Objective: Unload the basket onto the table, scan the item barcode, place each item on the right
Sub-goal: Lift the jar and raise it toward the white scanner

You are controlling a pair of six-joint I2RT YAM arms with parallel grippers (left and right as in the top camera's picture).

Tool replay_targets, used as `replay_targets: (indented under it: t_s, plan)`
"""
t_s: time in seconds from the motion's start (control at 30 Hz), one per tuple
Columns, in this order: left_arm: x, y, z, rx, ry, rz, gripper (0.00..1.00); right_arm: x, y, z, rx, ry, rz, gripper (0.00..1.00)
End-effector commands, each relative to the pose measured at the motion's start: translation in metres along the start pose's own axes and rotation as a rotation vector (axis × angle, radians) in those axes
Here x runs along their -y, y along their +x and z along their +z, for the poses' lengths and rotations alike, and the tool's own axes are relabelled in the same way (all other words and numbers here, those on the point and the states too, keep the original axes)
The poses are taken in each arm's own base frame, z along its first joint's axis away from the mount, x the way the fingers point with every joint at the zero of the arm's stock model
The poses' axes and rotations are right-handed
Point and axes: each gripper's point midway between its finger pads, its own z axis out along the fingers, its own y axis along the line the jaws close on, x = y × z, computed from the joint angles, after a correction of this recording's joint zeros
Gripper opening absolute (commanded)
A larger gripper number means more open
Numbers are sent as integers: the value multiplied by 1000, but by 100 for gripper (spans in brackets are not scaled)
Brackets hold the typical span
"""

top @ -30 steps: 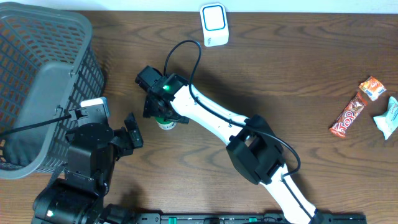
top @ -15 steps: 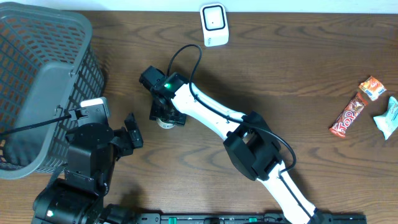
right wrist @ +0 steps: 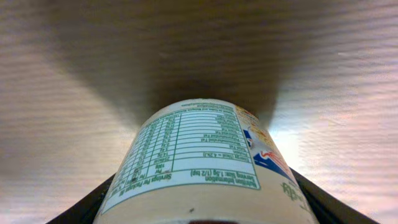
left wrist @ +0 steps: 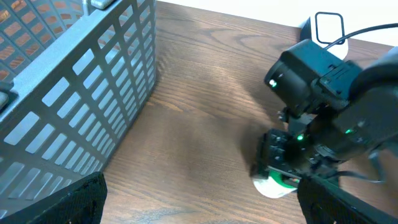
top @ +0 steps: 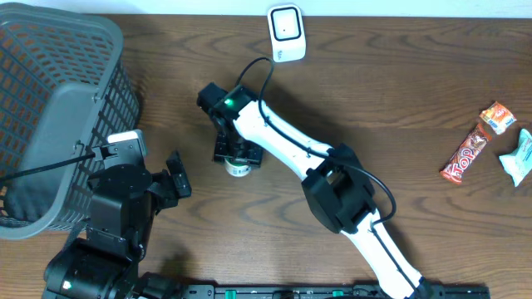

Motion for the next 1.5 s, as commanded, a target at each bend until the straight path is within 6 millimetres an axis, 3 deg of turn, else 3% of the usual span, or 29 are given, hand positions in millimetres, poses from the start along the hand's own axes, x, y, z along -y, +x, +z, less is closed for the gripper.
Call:
replay_targets:
  t_s: [0.0, 0.4, 0.7, 0.9, 1.47]
  plan:
    - [-2, -6, -3, 19, -6, -13, 98, 0, -7, -16, -1, -17, -84, 38]
    - [-2, -6, -3, 19, -6, -13, 98, 47, -19, -34, -153, -34, -172, 40]
    - [-2, -6, -3, 19, -7, -13, 98, 86, -47, -47, -211, -101, -131, 43]
    - [-2, -6, -3, 19, -6, -13, 98, 90, -48, -55, -269, -177, -84, 41]
    - [-2, -6, -3, 19, -6, -13, 98, 94, -37, -59, -323, -184, -85, 41]
